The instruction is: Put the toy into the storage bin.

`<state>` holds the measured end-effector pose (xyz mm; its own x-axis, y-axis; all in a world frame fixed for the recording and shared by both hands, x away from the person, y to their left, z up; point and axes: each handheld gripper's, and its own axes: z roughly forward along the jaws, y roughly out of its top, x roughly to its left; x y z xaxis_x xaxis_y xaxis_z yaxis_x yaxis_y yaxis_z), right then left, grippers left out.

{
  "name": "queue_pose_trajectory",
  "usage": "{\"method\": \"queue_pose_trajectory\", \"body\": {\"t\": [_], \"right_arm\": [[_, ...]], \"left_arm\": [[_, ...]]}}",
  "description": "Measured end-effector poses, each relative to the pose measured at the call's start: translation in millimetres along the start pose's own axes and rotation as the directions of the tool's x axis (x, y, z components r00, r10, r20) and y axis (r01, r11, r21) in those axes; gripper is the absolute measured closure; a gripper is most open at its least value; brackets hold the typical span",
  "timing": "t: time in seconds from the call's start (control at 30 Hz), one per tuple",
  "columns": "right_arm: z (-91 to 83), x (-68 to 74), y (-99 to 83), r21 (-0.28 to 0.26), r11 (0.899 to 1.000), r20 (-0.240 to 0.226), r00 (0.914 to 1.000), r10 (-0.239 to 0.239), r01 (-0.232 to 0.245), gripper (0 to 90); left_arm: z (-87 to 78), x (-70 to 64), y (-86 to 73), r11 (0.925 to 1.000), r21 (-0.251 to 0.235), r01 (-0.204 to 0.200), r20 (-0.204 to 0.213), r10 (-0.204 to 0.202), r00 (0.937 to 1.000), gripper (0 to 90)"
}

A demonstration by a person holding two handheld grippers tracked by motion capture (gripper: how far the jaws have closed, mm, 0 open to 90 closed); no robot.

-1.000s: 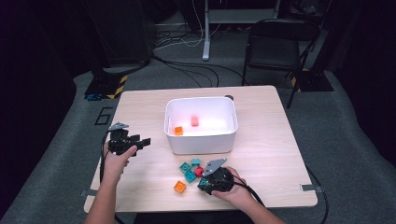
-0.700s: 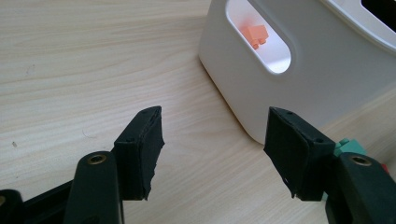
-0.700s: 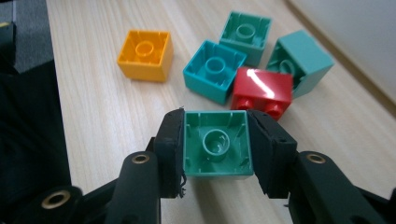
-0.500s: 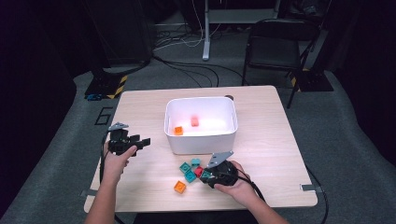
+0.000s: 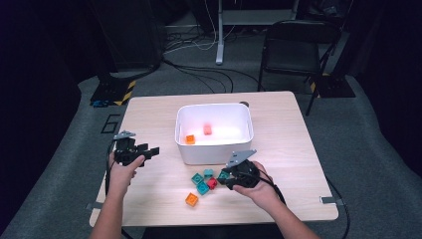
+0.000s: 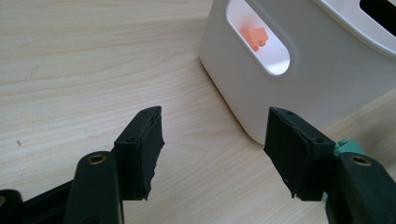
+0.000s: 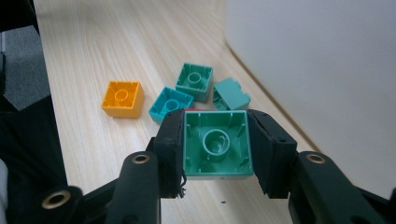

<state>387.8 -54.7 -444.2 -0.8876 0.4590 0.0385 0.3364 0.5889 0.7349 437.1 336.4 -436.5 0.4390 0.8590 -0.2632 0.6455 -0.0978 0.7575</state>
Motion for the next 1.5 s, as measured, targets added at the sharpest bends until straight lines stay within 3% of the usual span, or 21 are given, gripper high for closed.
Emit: {"method": "queue_pose_trajectory", "body": {"t": [0.5, 0.87, 1.2, 1.5], "right_arm": [[-27.2, -13.9, 39.0, -0.017, 1.000, 0.005, 1.0000, 0.003, -0.003, 58.2], [-44.5, -34.3, 75.4, -0.027, 1.000, 0.019, 0.9998, -0.001, 0.002, 58.3], [-49.2, -50.6, 103.6, -0.039, 0.999, 0.061, 0.9981, 0.006, -0.003, 58.2], [-39.9, -64.7, 122.5, -0.037, 0.999, 0.081, 0.9967, 0.005, -0.002, 58.2]], "left_arm": [[-1.7, -0.4, -0.4, 1.0000, -0.003, 0.007, 0.002, -0.007, 1.0000, 36.6], [-3.2, 2.0, -0.8, 0.9998, -0.010, 0.015, 0.001, -0.015, 0.9999, 36.6], [-3.2, 3.0, -0.8, 0.9999, -0.011, 0.011, 0.002, -0.011, 0.9999, 36.6], [-3.4, 4.2, -1.1, 0.9997, -0.020, 0.016, 0.001, -0.016, 0.9999, 36.6]]}}
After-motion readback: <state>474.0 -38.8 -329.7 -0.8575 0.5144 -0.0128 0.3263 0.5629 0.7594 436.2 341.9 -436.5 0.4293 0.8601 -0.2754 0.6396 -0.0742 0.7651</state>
